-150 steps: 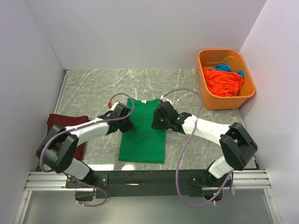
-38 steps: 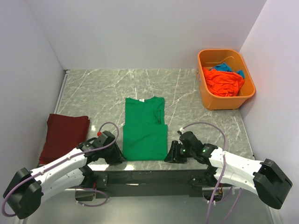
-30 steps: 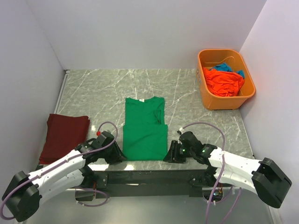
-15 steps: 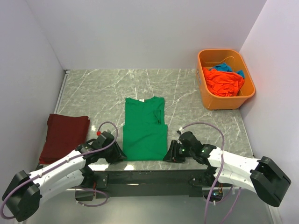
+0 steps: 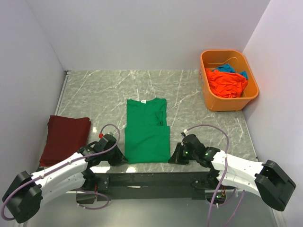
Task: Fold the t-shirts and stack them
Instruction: Fold the tshirt
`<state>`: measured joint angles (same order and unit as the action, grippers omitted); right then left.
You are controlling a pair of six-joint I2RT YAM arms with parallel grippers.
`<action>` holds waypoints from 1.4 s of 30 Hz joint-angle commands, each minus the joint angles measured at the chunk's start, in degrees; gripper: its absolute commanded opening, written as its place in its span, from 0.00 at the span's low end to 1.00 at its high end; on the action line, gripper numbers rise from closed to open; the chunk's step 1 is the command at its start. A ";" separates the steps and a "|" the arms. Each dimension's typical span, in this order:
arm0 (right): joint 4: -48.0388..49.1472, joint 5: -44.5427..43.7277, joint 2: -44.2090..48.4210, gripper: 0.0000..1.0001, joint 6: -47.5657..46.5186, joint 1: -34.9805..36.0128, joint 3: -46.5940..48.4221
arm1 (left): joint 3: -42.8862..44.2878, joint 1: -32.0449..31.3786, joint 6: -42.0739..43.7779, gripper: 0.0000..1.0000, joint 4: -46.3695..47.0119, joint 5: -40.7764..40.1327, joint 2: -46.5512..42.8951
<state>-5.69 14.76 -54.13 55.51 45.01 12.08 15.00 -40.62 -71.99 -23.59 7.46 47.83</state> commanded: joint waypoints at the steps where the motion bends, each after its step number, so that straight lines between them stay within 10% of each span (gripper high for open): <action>1: -1.16 -2.81 0.60 0.08 -1.45 -0.19 0.31 | -0.50 -0.95 -0.08 0.06 0.13 -0.08 -0.11; 23: -17.05 -9.03 20.73 0.00 -5.58 1.22 4.35 | 8.54 -13.52 -3.18 0.01 -7.87 -11.85 -4.96; 42: -13.03 -9.23 -11.33 0.00 -19.99 -9.15 36.33 | 28.75 10.28 13.45 0.01 -0.23 -0.88 13.33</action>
<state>-22.55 4.12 -62.00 39.22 37.91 42.30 38.94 -33.01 -61.87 -27.64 3.31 59.18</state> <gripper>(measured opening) 0.009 0.033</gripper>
